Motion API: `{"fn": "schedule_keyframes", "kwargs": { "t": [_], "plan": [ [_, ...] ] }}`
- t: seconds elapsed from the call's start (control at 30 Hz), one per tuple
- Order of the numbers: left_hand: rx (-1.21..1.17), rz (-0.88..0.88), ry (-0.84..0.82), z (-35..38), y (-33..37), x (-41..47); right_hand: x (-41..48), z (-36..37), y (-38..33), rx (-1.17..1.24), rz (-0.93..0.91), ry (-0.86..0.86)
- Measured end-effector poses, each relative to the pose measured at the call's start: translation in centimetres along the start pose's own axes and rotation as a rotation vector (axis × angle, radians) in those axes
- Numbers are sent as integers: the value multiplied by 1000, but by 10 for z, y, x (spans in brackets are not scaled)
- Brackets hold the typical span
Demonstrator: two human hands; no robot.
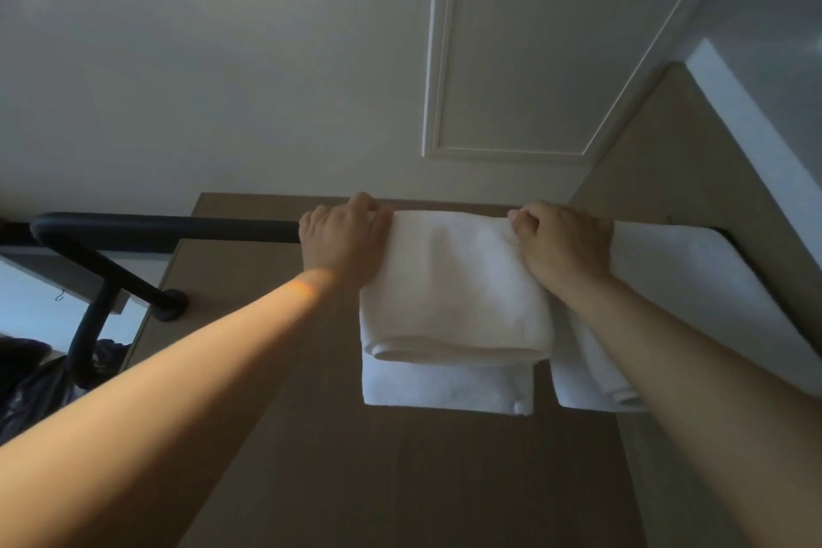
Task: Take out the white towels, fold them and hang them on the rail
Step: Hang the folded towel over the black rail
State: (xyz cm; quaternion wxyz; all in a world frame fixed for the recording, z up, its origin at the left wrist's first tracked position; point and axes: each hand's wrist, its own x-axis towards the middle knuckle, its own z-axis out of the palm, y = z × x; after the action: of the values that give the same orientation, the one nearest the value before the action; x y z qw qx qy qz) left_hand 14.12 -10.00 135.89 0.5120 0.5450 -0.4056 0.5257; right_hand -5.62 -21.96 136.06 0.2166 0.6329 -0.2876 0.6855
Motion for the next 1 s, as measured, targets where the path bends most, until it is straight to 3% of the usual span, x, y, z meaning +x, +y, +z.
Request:
{"fn": "schedule_keyframes", "kwargs": {
  "t": [0.2,0.33,0.4,0.47,0.57,0.73,1.0],
  "plan": [
    [-115,-9,-28,-7,0,-20,-24,-15,-5,135,-35,-79],
    [-288,-43,33,-13,-1,-53,-56,-24,-5,268,-4,-26],
    [-330,-109,-36,-14,-3,-70,-66,-28,1,429,85,-90],
    [-383,-195,-155,-12,-9,-80,-75,-31,6,620,232,-269],
    [-716,-366,-433,-10,-19,-85,-83,-25,17,787,391,-464],
    [-1001,-514,-810,-2,-31,-88,-89,-18,27,961,435,-588],
    [-1111,-565,-793,4,-33,-96,-100,-11,34,969,387,-542]
  ]
}}
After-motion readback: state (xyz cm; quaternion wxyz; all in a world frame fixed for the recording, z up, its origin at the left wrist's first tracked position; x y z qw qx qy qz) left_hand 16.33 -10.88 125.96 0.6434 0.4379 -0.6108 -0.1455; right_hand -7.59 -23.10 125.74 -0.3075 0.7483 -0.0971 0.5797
